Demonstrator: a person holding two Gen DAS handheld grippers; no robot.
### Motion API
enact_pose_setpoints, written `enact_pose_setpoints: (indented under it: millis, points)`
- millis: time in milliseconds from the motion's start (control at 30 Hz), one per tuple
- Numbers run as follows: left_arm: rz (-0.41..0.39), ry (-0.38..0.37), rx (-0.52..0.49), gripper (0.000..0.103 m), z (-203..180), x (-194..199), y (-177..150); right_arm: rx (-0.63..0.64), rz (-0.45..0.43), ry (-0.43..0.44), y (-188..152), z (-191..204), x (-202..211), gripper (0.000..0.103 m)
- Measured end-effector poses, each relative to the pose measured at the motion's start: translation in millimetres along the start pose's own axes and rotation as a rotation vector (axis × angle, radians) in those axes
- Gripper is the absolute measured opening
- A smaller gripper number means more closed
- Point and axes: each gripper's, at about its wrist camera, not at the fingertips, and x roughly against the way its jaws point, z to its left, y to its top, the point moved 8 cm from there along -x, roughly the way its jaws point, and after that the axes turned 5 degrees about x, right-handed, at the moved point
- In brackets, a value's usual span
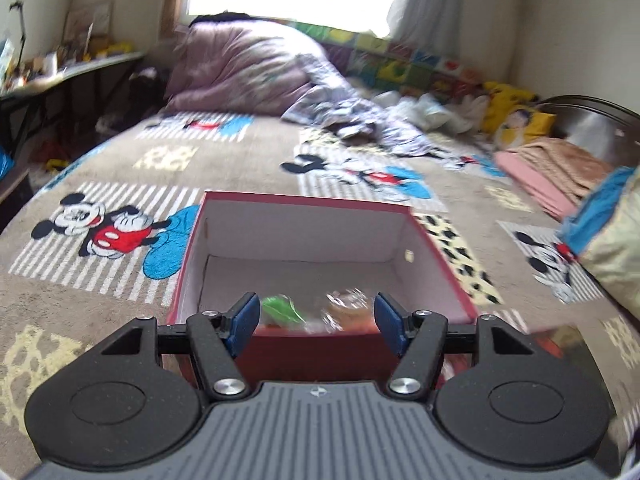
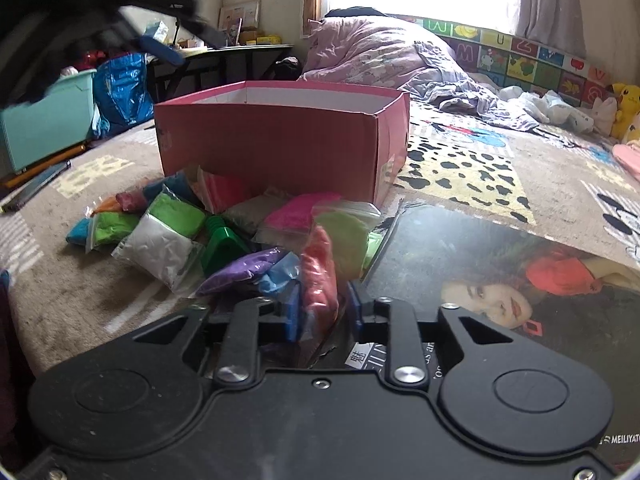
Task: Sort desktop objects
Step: 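Close the right tool on a red clay bag while the left tool returns, then lift the red bag with the right tool while the left tool grasps a white bag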
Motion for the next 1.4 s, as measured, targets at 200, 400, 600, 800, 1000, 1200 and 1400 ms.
enact_pose_setpoints:
  millis: [200, 400, 600, 800, 1000, 1200, 1400]
  points:
    - [-0.041, 0.015, -0.081, 0.062, -11, 27, -61, -0.016, -0.018, 0.051, 3, 8, 7, 0.017]
    - [-0.072, 0.031, -0.212, 0.062, -32, 23, -120, -0.101, -0.060, 0.119, 6, 11, 22, 0.017]
    - [-0.067, 0.005, -0.195, 0.062, -37, 11, -153, -0.231, -0.046, 0.189, -5, 6, 23, 0.017]
    - [-0.090, -0.016, -0.170, 0.062, -34, 1, -154, -0.267, -0.024, 0.209, -11, 10, 16, 0.017]
    - [-0.110, -0.108, -0.162, 0.062, -39, -15, -154, -0.251, 0.000, 0.211, -16, 17, 10, 0.017]
    - [0.024, -0.151, -0.249, 0.062, -43, -12, -170, -0.253, 0.007, 0.213, -18, 16, 9, 0.017]
    - [0.080, -0.188, -0.313, 0.062, -42, 8, -187, -0.261, 0.006, 0.217, -16, 15, 7, 0.017]
